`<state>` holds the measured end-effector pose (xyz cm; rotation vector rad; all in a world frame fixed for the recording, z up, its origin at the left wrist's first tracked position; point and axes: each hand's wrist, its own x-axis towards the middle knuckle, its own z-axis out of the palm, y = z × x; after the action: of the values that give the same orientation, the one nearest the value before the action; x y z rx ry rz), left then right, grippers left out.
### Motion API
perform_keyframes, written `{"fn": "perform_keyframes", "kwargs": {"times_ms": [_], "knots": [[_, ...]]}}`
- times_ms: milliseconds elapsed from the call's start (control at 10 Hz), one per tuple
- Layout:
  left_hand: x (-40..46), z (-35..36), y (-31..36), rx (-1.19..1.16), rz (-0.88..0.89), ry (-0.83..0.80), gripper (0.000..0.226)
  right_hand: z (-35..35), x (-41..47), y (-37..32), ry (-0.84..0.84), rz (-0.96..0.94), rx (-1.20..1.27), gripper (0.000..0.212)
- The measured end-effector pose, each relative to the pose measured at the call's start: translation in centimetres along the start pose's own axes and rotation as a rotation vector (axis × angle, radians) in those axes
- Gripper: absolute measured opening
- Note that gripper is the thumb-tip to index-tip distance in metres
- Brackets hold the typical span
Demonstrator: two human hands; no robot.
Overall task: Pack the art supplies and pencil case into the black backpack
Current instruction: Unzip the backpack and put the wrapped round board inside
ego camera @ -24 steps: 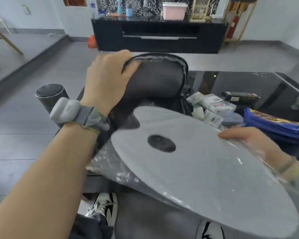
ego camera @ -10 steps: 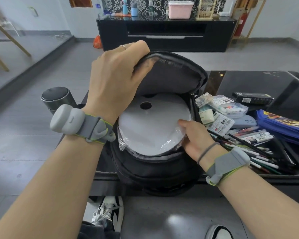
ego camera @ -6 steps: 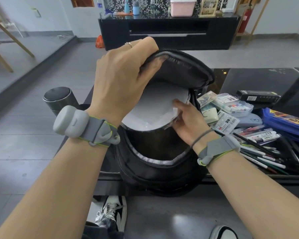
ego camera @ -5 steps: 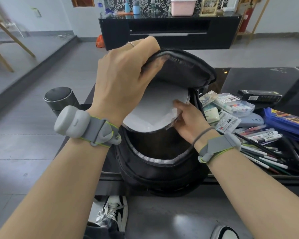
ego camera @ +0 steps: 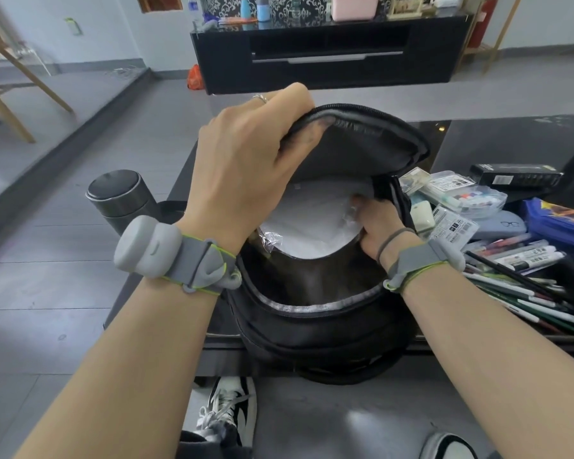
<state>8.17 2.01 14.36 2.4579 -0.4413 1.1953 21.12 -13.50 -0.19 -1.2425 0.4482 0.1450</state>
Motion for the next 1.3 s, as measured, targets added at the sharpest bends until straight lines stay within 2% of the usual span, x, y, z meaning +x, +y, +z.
{"fn": "perform_keyframes", "kwargs": {"times_ms": [100, 200, 300, 500, 600, 700, 900, 1100, 1200, 1300], "knots": [[0.0, 0.2, 0.0, -0.013, -0.027, -0.013, 0.031, 0.0, 0.2, 0.2, -0.053, -0.155, -0.592, 0.046], [-0.1, 0.6, 0.2, -0.017, -0.046, -0.027, 0.031, 0.0, -0.9, 0.8, -0.063, -0.138, -0.359, 0.039], [-0.5, 1.1, 0.6, -0.014, -0.046, -0.042, 0.031, -1.0, -1.2, 1.3, -0.063, -0.225, -0.466, 0.038], [-1.6, 2.5, 0.6, 0.017, -0.073, -0.083, 0.029, -2.7, -4.1, -0.8, -0.106, -0.366, -0.769, 0.063], [-1.8, 3.3, 0.3, 0.021, -0.109, -0.095, 0.029, -4.3, -5.7, -0.8, -0.118, -0.575, -1.010, 0.039], [-2.1, 4.0, -0.3, 0.043, -0.169, -0.117, 0.029, -6.1, -7.1, -0.8, -0.066, -0.794, -1.097, 0.033], [-2.9, 5.2, -1.6, 0.161, -0.264, -0.169, 0.029, -8.8, -6.6, -2.0, -0.055, -0.859, -1.087, 0.020], [-2.7, 6.2, -2.0, 0.249, -0.304, -0.206, 0.030, -9.7, -6.4, -2.3, -0.044, -0.950, -1.045, 0.021], [-2.9, 7.0, -2.0, 0.330, -0.264, -0.256, 0.029, -9.3, -6.5, -1.8, -0.088, -0.951, -1.050, 0.020], [-3.8, 8.0, -1.9, 0.406, -0.264, -0.497, 0.025, -8.5, -7.0, -0.8, -0.162, -0.970, -1.106, 0.012]]}}
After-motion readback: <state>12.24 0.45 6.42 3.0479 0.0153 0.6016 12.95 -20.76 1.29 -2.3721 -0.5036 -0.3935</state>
